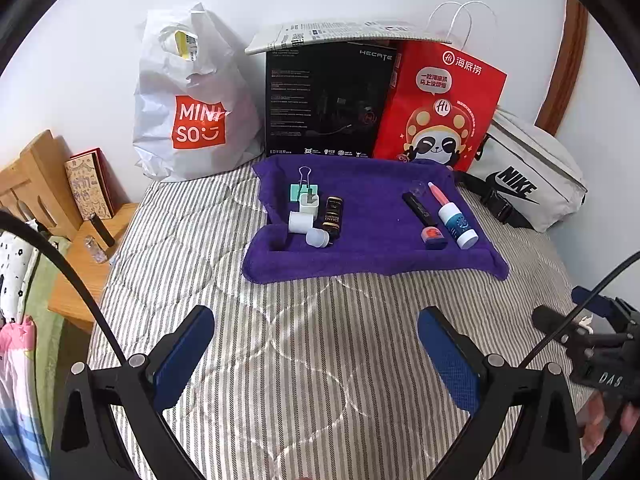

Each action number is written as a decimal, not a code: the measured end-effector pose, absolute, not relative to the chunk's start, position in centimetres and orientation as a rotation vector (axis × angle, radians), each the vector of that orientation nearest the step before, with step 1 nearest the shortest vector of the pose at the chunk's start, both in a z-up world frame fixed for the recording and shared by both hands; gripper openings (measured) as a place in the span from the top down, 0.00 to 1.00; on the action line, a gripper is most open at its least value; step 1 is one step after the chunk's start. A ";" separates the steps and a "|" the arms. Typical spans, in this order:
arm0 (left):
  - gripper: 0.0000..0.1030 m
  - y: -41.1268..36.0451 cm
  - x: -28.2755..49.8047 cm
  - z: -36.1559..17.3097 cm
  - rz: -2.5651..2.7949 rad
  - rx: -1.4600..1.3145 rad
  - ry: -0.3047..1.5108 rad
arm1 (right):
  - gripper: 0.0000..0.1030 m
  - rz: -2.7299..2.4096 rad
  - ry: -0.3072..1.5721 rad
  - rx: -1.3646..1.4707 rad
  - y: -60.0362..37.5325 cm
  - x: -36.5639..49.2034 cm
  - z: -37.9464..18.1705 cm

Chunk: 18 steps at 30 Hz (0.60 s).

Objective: Organize rigid objects

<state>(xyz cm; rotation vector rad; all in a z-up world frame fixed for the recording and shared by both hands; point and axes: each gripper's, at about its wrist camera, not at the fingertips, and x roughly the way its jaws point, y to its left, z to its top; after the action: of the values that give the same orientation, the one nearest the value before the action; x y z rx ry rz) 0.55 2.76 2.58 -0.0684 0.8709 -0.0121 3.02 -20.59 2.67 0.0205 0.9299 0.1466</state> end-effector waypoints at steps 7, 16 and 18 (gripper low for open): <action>0.00 2.6 0.0 3.2 -0.002 -0.036 0.860 | 0.00 0.112 0.925 0.039 -22.1 2.4 3.1; 0.00 2.6 -0.1 3.6 0.003 -0.028 0.862 | 0.00 0.106 0.938 0.042 -22.4 2.2 3.0; 0.00 2.6 -0.1 3.7 0.005 -0.029 0.863 | 0.00 0.112 0.937 0.041 -22.3 2.2 3.1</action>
<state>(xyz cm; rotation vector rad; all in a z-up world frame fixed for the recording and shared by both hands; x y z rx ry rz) -0.12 2.58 3.67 -0.0293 0.8625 0.0053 2.20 -22.26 3.09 0.0410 0.9367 0.1119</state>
